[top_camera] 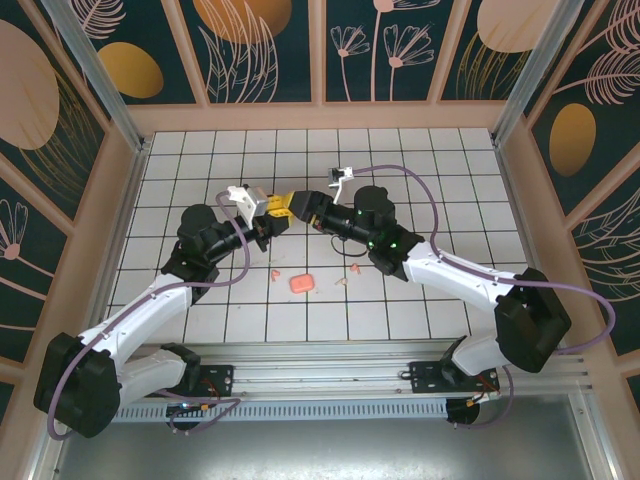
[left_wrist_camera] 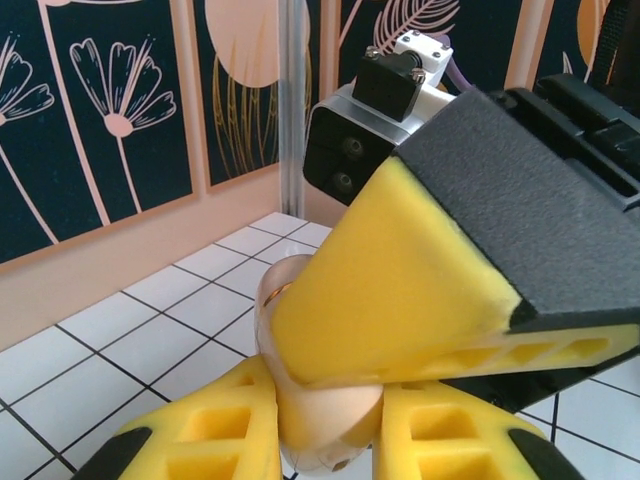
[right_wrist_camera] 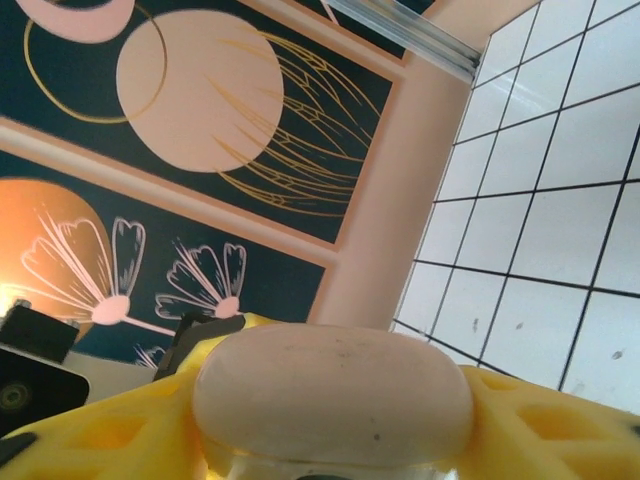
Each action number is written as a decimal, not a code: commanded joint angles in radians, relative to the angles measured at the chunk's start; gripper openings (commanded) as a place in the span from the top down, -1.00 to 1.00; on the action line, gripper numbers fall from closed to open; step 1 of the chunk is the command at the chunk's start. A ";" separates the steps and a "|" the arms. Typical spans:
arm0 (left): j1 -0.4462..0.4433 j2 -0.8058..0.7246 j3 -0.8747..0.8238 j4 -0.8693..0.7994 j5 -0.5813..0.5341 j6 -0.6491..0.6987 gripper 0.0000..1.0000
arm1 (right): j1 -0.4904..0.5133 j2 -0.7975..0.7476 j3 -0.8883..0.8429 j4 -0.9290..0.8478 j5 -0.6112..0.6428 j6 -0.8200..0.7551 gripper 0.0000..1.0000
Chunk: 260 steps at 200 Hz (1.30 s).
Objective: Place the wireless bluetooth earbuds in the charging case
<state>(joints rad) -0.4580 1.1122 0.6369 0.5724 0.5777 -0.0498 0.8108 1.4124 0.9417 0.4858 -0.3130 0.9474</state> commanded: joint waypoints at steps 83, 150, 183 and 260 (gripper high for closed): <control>-0.005 0.062 0.101 0.012 0.231 -0.027 0.69 | -0.317 -0.410 -0.042 -0.309 -0.411 -0.841 -0.24; -0.006 0.094 0.150 0.035 0.398 -0.016 0.69 | -0.345 -0.215 0.284 -0.918 -0.636 -1.522 -0.13; -0.005 0.099 0.180 -0.015 0.424 0.029 0.69 | -0.324 -0.132 0.347 -0.981 -0.665 -1.620 -0.12; -0.004 0.078 0.175 0.003 0.429 0.020 0.70 | -0.236 -0.013 0.456 -1.037 -0.670 -1.710 -0.05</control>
<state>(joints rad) -0.4622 1.2041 0.7876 0.5571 0.9741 -0.0448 0.5499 1.3811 1.3491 -0.5243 -0.9451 -0.7124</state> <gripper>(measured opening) 0.195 0.530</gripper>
